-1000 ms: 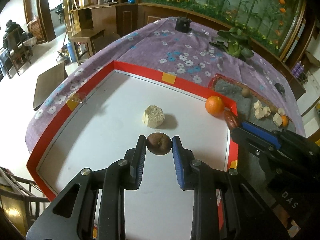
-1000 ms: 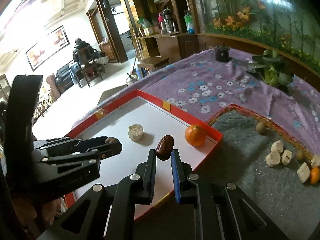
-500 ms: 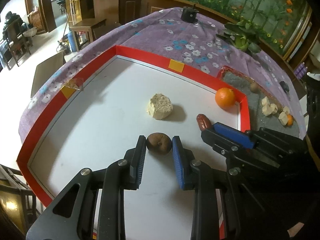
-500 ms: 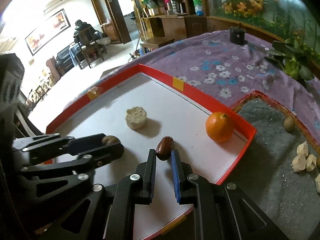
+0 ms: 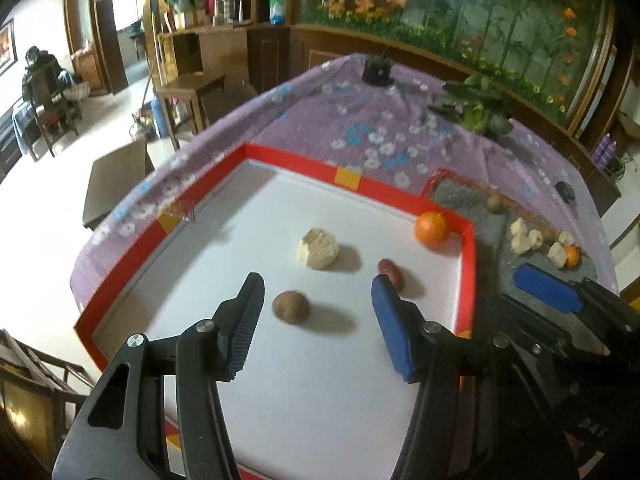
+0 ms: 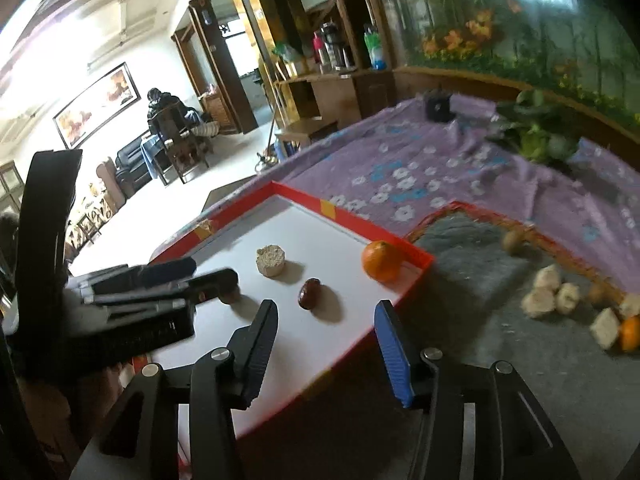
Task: Organize fruits
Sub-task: 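Lower brown fruit and red date into the tray while both grippers open, then move both open grippers back over the fruits on the felt mat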
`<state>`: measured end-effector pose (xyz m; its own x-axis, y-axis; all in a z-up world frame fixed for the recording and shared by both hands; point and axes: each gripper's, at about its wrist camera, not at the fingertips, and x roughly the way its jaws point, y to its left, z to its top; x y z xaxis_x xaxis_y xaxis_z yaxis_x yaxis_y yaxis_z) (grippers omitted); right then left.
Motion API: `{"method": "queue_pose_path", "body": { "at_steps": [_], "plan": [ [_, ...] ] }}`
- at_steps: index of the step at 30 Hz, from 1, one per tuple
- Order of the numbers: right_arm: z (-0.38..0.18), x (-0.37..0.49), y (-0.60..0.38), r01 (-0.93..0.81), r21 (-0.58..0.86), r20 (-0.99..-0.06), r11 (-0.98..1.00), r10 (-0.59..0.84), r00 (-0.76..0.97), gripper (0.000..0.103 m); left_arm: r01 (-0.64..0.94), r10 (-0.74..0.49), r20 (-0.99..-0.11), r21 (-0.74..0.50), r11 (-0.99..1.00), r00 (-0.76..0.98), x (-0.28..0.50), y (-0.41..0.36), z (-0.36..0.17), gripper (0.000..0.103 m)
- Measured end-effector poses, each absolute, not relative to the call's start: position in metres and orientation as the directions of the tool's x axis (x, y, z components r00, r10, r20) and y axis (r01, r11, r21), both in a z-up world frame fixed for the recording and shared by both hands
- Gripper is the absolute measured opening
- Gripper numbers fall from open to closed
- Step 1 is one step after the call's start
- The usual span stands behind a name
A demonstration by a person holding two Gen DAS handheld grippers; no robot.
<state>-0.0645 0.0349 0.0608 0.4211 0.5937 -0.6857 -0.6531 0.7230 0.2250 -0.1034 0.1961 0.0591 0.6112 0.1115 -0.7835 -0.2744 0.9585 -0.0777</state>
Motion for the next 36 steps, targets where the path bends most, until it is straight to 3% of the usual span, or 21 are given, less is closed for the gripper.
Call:
{"method": "queue_pose_path", "body": {
  "at_steps": [4,9,12,13,18,24,36],
  "plan": [
    [0.076,-0.080,0.013,-0.646,0.139,-0.672,0.751,0.550,0.495,0.050,-0.228,0.108,-0.752,-0.058,0.972,0.651,-0.110,0.171,0.073,0.056],
    [0.086,-0.094,-0.029,-0.611,0.146,-0.649,0.778,0.542,0.534,0.050,-0.147,0.056,-0.715,-0.066,0.987,0.697,-0.112,0.137,0.085,0.056],
    [0.086,-0.100,-0.053,-0.570,0.131,-0.639,0.811,0.509,0.577,0.067,-0.099,0.017,-0.709,-0.075,0.992,0.705,-0.110,0.119,0.086,0.056],
    [0.086,-0.101,-0.060,-0.557,0.133,-0.633,0.820,0.502,0.589,0.068,-0.088,0.008,-0.710,-0.077,0.993,0.704,-0.109,0.113,0.086,0.056],
    [0.087,-0.102,-0.098,-0.530,0.187,-0.605,0.827,0.522,0.601,0.068,-0.042,-0.022,-0.695,-0.074,0.996,0.718,-0.106,0.093,0.090,0.056],
    [0.084,-0.107,-0.133,-0.450,0.121,-0.621,0.885,0.422,0.661,0.068,-0.016,-0.087,-0.738,-0.131,0.991,0.669,-0.087,0.088,0.083,0.056],
    [0.071,-0.093,-0.172,-0.377,0.202,-0.622,0.904,0.416,0.663,0.068,-0.005,-0.107,-0.790,-0.138,0.990,0.604,-0.032,0.064,0.075,0.056]
  ]
}}
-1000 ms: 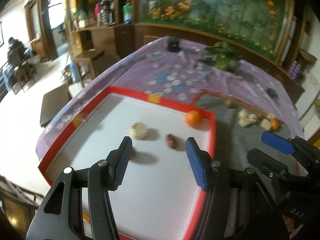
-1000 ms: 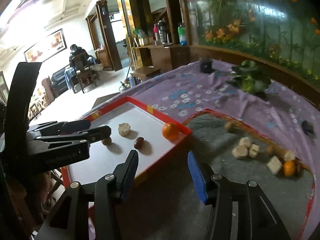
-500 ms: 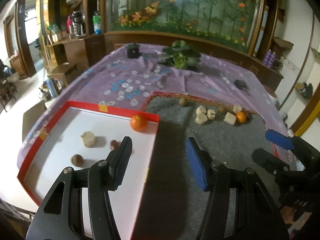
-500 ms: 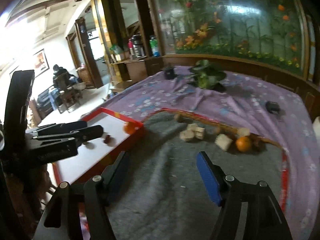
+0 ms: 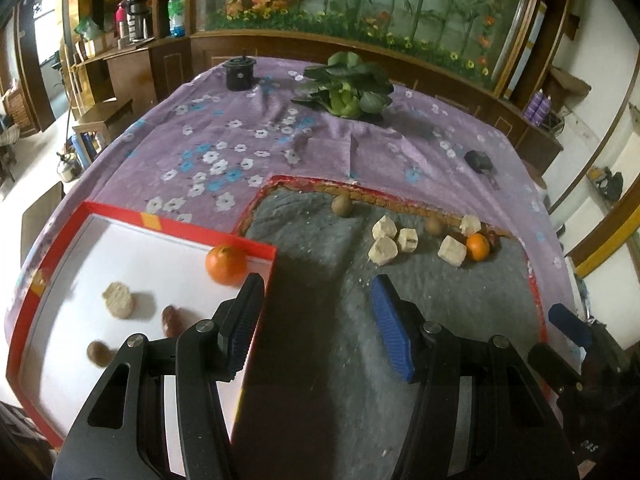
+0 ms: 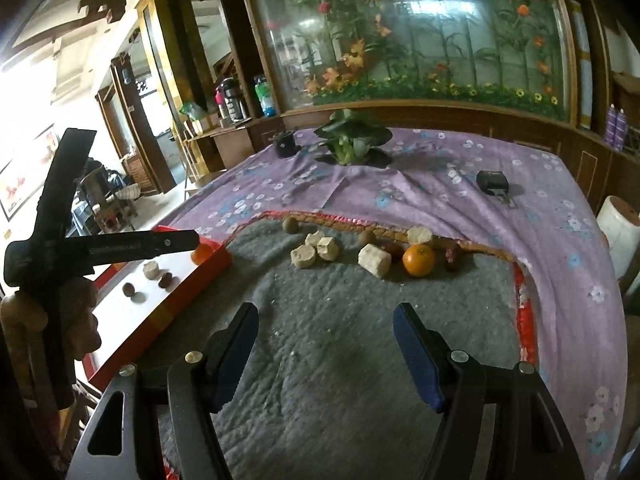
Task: Organize fruits
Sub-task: 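Move both open grippers back over the fruits on the felt mat, then grasp another brown round fruit with the left gripper while the right gripper grasps a round pale cake piece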
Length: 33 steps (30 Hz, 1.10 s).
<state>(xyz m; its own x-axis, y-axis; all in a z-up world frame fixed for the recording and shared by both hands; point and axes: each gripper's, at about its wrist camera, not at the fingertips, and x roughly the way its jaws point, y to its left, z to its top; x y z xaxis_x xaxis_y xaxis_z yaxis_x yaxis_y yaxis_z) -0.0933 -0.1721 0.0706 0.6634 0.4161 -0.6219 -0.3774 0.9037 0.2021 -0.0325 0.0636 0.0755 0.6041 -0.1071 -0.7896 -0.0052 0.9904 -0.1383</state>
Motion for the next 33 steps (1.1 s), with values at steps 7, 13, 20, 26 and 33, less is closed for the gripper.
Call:
{"method": "queue_pose_path", "body": {
  "at_steps": [7,13,20,26,33],
  "plan": [
    [0.070,-0.067,-0.166,-0.366,0.221,-0.641,0.904,0.417,0.644,0.068,0.018,-0.132,-0.825,-0.147,0.989,0.549,0.007,0.053,0.073,0.056],
    [0.073,-0.053,-0.162,-0.367,0.224,-0.633,0.903,0.421,0.650,0.068,-0.029,-0.180,-0.855,-0.221,0.975,0.486,0.052,0.052,0.059,0.056],
    [0.069,-0.043,-0.165,-0.361,0.248,-0.628,0.899,0.433,0.646,0.068,-0.014,-0.178,-0.870,-0.208,0.978,0.460,0.080,0.036,0.047,0.056],
    [0.062,-0.036,-0.167,-0.354,0.276,-0.633,0.894,0.446,0.633,0.068,-0.030,-0.172,-0.882,-0.205,0.978,0.438,0.096,0.034,0.035,0.056],
    [0.057,-0.032,-0.173,-0.343,0.295,-0.633,0.892,0.451,0.629,0.068,-0.042,-0.155,-0.893,-0.189,0.981,0.422,0.107,0.034,0.023,0.056]
  ]
}}
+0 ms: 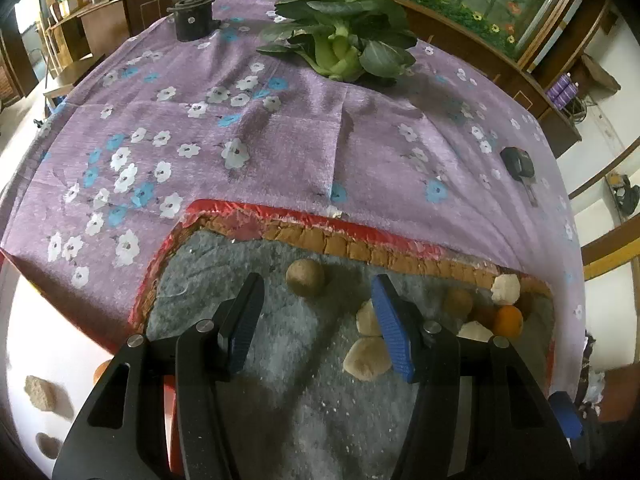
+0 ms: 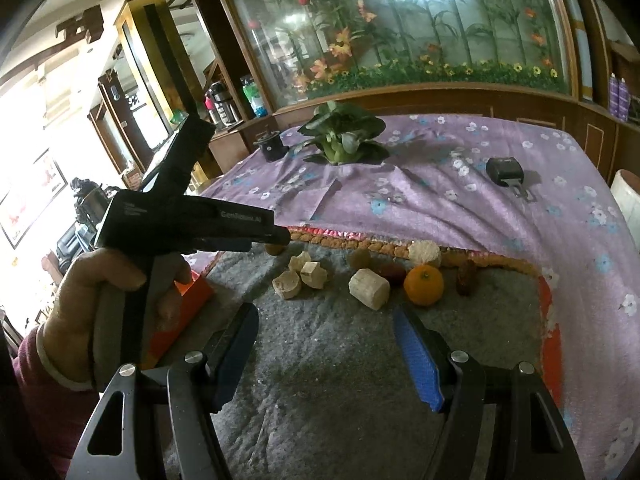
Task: Organize fruits
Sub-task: 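Grasp another brown round fruit with the left gripper while the right gripper grasps a round pale cake piece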
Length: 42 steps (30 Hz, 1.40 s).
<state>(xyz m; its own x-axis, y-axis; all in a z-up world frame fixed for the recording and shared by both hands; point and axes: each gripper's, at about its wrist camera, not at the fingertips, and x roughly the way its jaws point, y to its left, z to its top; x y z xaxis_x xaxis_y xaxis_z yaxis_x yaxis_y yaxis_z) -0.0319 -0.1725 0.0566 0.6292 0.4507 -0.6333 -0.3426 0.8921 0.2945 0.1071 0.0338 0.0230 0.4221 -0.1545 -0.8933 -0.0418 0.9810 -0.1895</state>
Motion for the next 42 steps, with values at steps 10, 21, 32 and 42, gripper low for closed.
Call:
{"method": "queue_pose_path", "body": {
  "at_steps": [10,21,32,42],
  "plan": [
    [0.050,-0.029,-0.172,-0.347,0.308,-0.642,0.886,0.462,0.612,0.068,-0.038,-0.134,-0.911,-0.161,0.986,0.389,0.117,0.030,0.007,0.021],
    [0.050,-0.028,-0.141,-0.425,0.290,-0.667,0.857,0.500,0.552,0.068,-0.024,-0.161,-0.871,-0.195,0.981,0.464,0.080,0.049,0.045,0.021],
    [0.014,0.017,-0.077,-0.481,0.209,-0.754,0.851,0.454,0.475,0.051,0.009,-0.157,-0.822,-0.181,0.983,0.547,0.021,0.078,0.075,0.022],
    [-0.004,0.049,-0.056,-0.415,0.117,-0.780,0.902,0.341,0.524,0.028,0.011,-0.156,-0.821,-0.179,0.984,0.550,0.014,0.094,0.073,0.022]
  ]
}}
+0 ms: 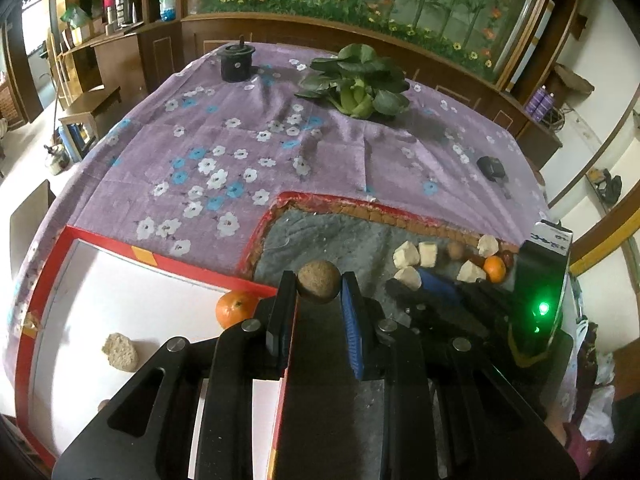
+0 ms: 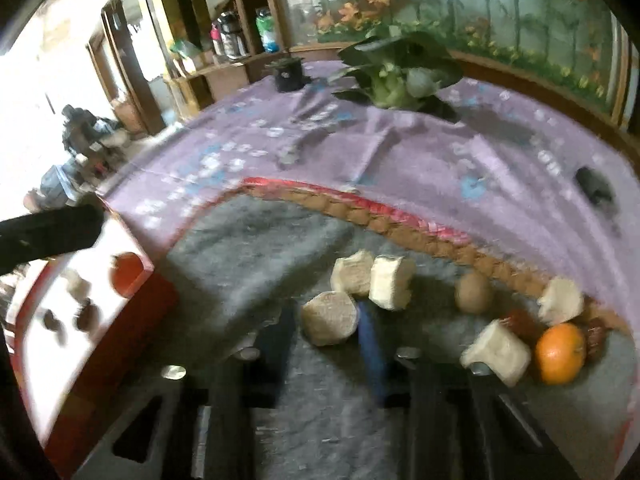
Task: Organize fruits
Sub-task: 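Grasp another brown round fruit with the left gripper while the right gripper grasps a round pale cake piece, then carry the brown fruit and cake piece over the white tray with both grippers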
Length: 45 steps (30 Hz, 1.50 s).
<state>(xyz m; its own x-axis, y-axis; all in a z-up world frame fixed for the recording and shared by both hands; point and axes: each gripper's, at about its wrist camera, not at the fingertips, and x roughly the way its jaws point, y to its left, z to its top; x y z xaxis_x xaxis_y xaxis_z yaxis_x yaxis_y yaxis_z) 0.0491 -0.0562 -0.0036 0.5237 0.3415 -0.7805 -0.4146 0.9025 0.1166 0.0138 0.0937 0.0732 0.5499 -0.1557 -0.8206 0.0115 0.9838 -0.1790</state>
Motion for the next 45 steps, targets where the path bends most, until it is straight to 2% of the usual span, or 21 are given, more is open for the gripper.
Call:
{"method": "queue_pose_path", "body": {
  "at_steps": [4,9,17,26,45],
  "plan": [
    [0.002,0.035,-0.060,-0.434,0.086,-0.786,0.897,0.329,0.524,0.028,-0.002,-0.137,-0.818,-0.167,0.986,0.559,0.001,0.098,0.073,0.022],
    [0.028,-0.003,-0.068,-0.447,0.103,-0.743,0.888,0.368,0.559,0.028,-0.010,-0.120,-0.812,-0.154,0.988,0.571,-0.020,0.098,0.071,0.022],
    [0.059,-0.056,-0.060,-0.489,0.132,-0.680,0.862,0.438,0.588,0.028,-0.054,-0.037,-0.792,-0.088,0.995,0.609,-0.058,0.103,0.072,0.022],
    [0.071,-0.088,-0.030,-0.560,0.140,-0.658,0.816,0.500,0.564,0.028,-0.113,0.054,-0.765,-0.025,0.993,0.642,-0.093,0.125,0.075,0.022],
    [0.070,-0.097,0.043,-0.668,0.147,-0.671,0.729,0.570,0.474,0.028,-0.272,0.108,-0.793,-0.075,0.959,0.599,-0.131,0.213,0.060,0.022]
  ]
}}
